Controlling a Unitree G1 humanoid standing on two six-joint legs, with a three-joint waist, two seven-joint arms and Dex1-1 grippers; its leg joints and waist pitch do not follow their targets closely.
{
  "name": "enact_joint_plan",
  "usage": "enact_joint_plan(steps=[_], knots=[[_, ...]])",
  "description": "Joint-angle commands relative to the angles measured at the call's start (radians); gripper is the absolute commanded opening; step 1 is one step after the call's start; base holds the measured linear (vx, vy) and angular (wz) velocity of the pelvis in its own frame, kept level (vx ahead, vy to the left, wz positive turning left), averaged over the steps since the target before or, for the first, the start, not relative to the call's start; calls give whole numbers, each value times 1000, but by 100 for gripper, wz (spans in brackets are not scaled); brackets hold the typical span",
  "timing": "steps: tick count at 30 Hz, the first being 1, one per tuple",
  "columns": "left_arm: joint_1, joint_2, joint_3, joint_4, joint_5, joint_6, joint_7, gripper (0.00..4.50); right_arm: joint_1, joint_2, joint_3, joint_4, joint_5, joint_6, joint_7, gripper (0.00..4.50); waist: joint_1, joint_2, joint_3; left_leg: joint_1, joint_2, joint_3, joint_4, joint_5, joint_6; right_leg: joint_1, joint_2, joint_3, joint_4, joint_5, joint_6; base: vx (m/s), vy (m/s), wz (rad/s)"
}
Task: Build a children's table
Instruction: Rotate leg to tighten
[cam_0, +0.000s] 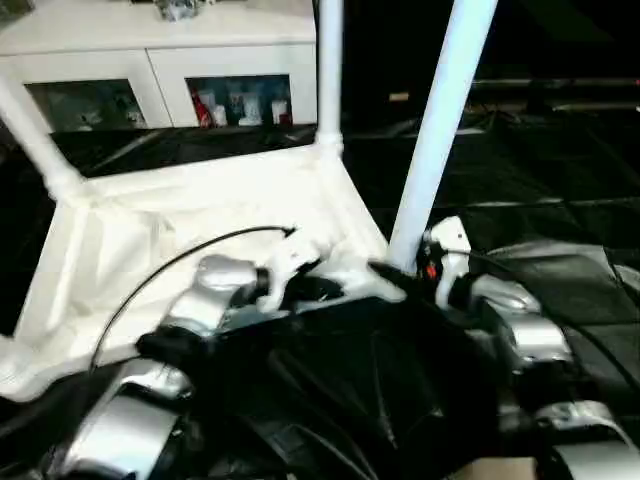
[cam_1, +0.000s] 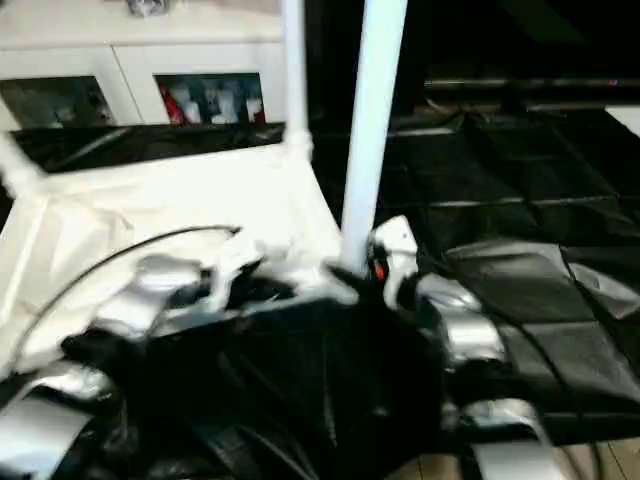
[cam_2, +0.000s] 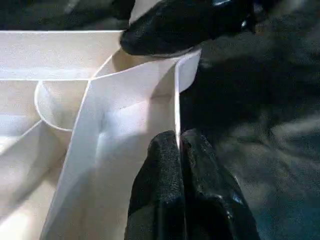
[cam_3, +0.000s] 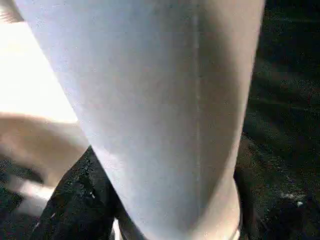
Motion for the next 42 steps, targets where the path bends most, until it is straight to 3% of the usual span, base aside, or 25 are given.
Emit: enact_joint_plan(steps=[1, 4, 7, 9, 15, 17, 18, 24, 28, 32, 33, 39, 42], knots=[[-24, -68, 14, 38, -7, 3, 109, 0, 5, 37, -29, 88, -20, 33, -170, 267, -9, -12, -50, 34, 65, -39, -86, -337, -10, 19, -76, 50, -97, -409, -185, 0, 0, 0], [-47, -105, 19, 66, 0, -2, 168, 0, -10, 83, -45, 112, -11, 56, -234, 267, -8, -12, -51, 33, 63, -41, -88, -344, -4, 24, -77, 48, -101, -402, -175, 0, 0, 0], [-49, -123, 14, 69, 4, -19, 162, 0, -8, 118, 11, 92, -45, 43, -193, 267, -7, -14, -51, 26, 63, -41, -90, -335, 10, 27, -77, 48, -99, -376, -170, 0, 0, 0], [-40, -113, 4, 63, 7, -31, 129, 0, -9, 113, 32, 80, -51, 10, -146, 323, -6, -14, -51, 27, 63, -41, -90, -340, 13, 27, -79, 48, -101, -381, -168, 0, 0, 0], [-16, -70, -4, 42, -6, -65, 24, 0, 0, 42, 75, 35, -56, -39, 18, 374, -4, -19, -52, 19, 63, -40, -87, -299, 40, 36, -80, 47, -98, -358, -171, 0, 0, 0], [0, -44, -11, 23, -14, -75, -39, 0, 6, 2, 91, 9, -47, -40, 116, 374, -2, -18, -55, 14, 64, -37, -84, -265, 58, 39, -78, 46, -90, -307, -182, 0, 0, 0], [5, -36, -13, 16, -18, -75, -62, 0, 8, -10, 98, 2, -50, -43, 141, 374, -2, -18, -59, 9, 66, -35, -80, -221, 77, 43, -77, 44, -80, -239, -203, 0, 0, 0], [52, 55, -31, -54, -44, -70, -253, 0, 16, -112, 114, -47, -17, -43, 387, 374, 3, -15, -64, 9, 69, -30, -70, -168, 121, 44, -74, 41, -67, -136, -260, 0, 0, 0], [75, 103, -38, -91, -62, -64, -344, 0, 22, -153, 118, -74, 9, -20, 486, 374, 2, -13, -65, 11, 71, -31, -70, -171, 125, 42, -72, 41, -63, -118, -273, 0, 0, 0], [94, 152, -41, -125, -77, -51, -416, 0, 36, -187, 125, -90, 17, -5, 570, 374, 1, -12, -61, 15, 74, -31, -75, -219, 94, 39, -73, 43, -66, -159, -278, 0, 0, 0], [95, 155, -40, -127, -78, -50, -420, 0, 38, -189, 124, -90, 18, -4, 574, 348, 1, -11, -60, 15, 74, -31, -76, -223, 90, 39, -73, 43, -66, -168, -276, 0, 0, 0], [99, 160, -35, -140, -82, -42, -423, 0, 51, -188, 126, -106, 37, 12, 603, 308, 3, -14, -62, 15, 72, -30, -73, -197, 89, 39, -73, 44, -62, -139, -278, 0, 0, 0], [91, 131, -26, -124, -70, -42, -341, 0, 76, -159, 122, -121, 37, 14, 552, 280, 4, -14, -65, 16, 72, -30, -71, -185, 92, 41, -75, 44, -63, -142, -275, 0, 0, 0]])
